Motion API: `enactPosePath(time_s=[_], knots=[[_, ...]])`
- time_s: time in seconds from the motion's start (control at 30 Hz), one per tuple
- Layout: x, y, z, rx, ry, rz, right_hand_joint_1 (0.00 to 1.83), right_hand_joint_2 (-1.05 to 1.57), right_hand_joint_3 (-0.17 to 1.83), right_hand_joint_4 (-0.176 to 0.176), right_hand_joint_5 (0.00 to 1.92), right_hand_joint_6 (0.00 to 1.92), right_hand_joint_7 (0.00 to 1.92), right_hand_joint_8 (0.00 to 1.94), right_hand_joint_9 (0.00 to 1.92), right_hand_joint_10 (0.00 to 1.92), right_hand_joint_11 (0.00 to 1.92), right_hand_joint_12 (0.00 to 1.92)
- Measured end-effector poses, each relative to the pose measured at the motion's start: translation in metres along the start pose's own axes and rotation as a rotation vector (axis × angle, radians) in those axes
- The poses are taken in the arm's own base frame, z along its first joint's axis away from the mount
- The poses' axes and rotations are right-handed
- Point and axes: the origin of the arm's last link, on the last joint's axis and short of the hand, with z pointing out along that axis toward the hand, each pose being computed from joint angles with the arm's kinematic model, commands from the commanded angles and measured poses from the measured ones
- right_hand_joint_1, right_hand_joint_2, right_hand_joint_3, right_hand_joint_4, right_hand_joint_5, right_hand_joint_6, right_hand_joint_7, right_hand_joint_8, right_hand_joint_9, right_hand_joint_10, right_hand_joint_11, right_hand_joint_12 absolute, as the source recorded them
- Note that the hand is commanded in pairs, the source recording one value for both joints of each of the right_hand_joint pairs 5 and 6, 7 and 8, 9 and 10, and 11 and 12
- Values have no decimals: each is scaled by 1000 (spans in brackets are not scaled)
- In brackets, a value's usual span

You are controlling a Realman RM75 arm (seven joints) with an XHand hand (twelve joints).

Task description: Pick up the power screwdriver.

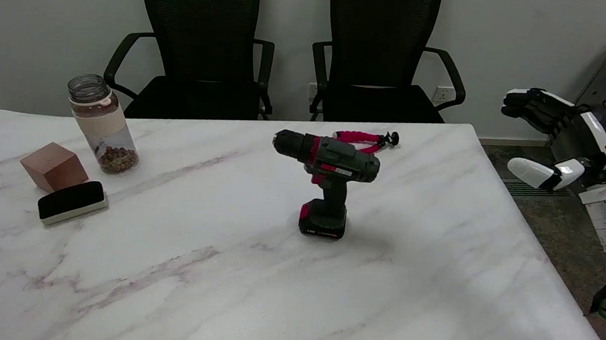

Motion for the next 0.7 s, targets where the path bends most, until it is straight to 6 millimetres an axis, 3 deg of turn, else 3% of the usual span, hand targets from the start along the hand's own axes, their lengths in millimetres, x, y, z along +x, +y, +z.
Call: enactPosePath(time_s=[0.1,0.27,0.5,0.7], knots=[[3,-1,0,0,2,-21,1060,-122,1016,-43,591,591,591,591,361,361,516,516],[6,-1,-1,-2,3,-58,1035,-99,992,-44,614,614,614,614,375,375,535,535],[2,2,-1,-21,-2,-78,1021,-165,1013,-3,613,613,613,613,374,374,530,530],[-11,9,-3,-65,-21,-56,1008,-194,1036,-13,614,614,614,614,386,386,561,561]])
